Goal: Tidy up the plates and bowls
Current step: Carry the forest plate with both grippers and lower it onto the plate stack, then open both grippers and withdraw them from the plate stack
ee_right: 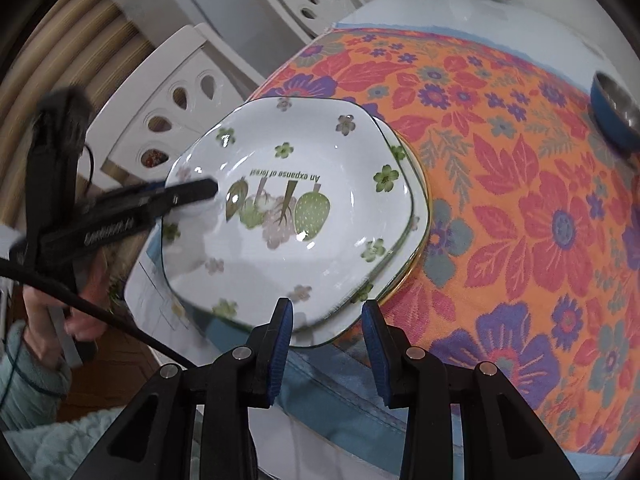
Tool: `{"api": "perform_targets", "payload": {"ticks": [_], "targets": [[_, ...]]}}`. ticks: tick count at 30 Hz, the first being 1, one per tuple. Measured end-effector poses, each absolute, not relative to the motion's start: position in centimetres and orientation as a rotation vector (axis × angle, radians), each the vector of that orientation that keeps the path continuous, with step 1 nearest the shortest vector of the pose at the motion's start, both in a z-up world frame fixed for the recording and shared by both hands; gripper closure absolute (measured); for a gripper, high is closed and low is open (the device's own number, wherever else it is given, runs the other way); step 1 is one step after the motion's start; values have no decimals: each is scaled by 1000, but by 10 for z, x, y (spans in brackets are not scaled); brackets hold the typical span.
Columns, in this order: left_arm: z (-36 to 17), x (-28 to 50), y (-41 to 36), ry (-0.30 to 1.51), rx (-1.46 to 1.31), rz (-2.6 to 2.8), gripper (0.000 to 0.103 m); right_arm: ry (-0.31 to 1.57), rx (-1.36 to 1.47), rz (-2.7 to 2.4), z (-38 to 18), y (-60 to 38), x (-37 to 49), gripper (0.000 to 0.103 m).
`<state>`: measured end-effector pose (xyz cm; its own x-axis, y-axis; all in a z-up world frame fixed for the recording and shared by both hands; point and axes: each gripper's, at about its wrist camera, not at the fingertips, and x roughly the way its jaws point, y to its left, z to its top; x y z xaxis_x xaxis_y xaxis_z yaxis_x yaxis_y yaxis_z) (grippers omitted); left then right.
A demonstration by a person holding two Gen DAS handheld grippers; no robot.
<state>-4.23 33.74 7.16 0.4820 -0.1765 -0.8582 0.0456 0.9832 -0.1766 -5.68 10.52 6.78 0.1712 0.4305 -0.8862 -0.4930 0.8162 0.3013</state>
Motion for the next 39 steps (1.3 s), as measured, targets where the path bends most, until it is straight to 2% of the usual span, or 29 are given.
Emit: {"api": "perform_targets", "payload": {"ticks": [16, 23, 28, 33, 35, 37, 39], "targets": [[80, -36, 327, 1035, -88, -152, 71, 1269, 33, 579, 64, 86, -38, 68], [103, -25, 317, 975, -89, -175, 70, 1255, 39, 546, 71, 80, -37, 67], [129, -12, 293, 910, -54, -242, 66, 1237, 73, 487, 83, 59, -35, 64], [153, 4, 254, 840, -22, -337, 56, 1170, 106, 383, 107, 20, -36, 61], [163, 11, 232, 814, -2, -375, 54, 1121, 130, 333, 118, -4, -34, 47], [173, 16, 209, 787, 22, -398, 52, 1081, 164, 295, 128, -33, -29, 44], [185, 20, 184, 750, 32, -425, 32, 1060, 185, 269, 134, -55, -20, 44]]}}
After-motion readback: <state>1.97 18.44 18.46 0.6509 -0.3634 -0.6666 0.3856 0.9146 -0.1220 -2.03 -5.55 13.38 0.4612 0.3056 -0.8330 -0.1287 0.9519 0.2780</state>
